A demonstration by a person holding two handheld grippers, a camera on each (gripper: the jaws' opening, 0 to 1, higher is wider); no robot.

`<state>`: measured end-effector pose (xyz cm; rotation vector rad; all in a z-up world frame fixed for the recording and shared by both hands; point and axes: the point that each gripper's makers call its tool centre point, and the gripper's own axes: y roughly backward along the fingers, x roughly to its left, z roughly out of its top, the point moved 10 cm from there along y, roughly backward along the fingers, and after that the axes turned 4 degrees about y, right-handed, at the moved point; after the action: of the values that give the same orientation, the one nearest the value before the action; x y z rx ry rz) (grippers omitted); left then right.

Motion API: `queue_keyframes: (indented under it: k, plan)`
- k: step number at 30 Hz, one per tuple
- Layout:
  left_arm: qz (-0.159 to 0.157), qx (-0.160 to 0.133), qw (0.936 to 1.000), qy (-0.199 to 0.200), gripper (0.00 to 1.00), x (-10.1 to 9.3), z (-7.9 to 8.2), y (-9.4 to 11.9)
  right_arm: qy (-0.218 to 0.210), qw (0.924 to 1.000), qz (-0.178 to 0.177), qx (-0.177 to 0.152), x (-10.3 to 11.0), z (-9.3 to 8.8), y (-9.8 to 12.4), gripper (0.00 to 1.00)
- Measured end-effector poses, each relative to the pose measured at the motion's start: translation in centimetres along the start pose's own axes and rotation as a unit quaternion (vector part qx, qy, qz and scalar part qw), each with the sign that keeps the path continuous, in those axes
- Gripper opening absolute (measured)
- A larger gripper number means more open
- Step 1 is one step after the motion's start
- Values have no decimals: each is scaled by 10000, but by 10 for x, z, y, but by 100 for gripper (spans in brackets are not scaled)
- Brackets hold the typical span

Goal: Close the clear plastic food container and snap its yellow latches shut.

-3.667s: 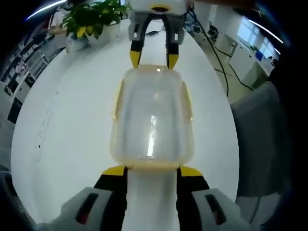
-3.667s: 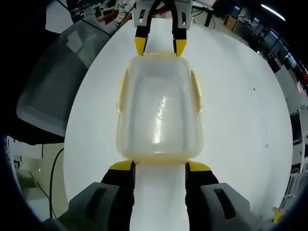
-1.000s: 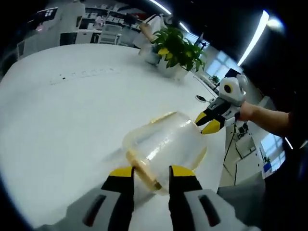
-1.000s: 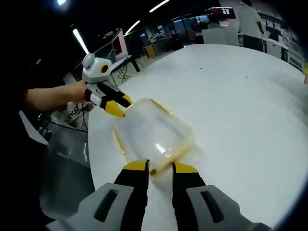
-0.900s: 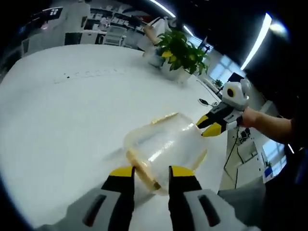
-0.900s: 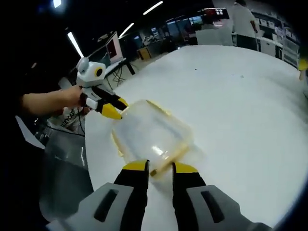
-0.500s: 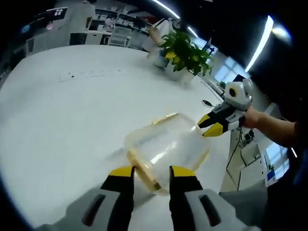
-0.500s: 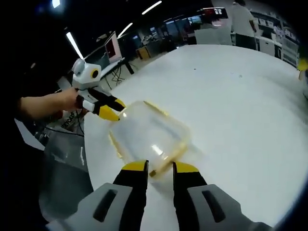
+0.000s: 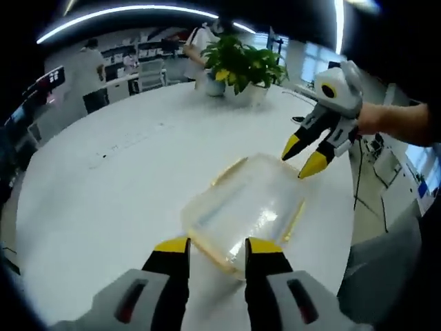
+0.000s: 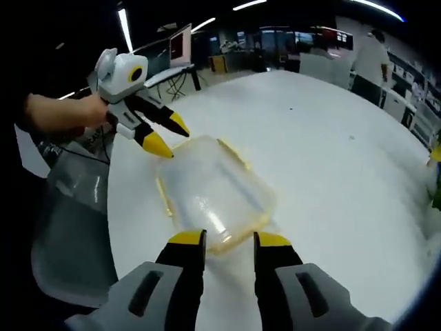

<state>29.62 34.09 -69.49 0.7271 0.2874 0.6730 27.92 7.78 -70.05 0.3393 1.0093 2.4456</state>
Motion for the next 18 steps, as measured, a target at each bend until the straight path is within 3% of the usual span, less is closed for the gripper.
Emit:
queue_keyframes:
  k: [7,10,12,14,18]
  plan:
    - [-252,-155,9994,-183,27,-2,15,-1,397,9992,25,81,-2,8,-2,29]
    - [-537,-150,9969,-564,29,-8,22,-6,526,9985,165,46,-1,16,-5,33]
    - [-504,-74,9942,-947,29,-12,25,-8,604,9979,251,30,0,21,-6,35]
    - [-501,72,9871,-1517,29,-17,27,-11,707,9971,287,34,1,25,-9,35]
    - [-732,5,9830,-1687,29,-27,32,-14,868,9954,407,27,2,36,-19,37]
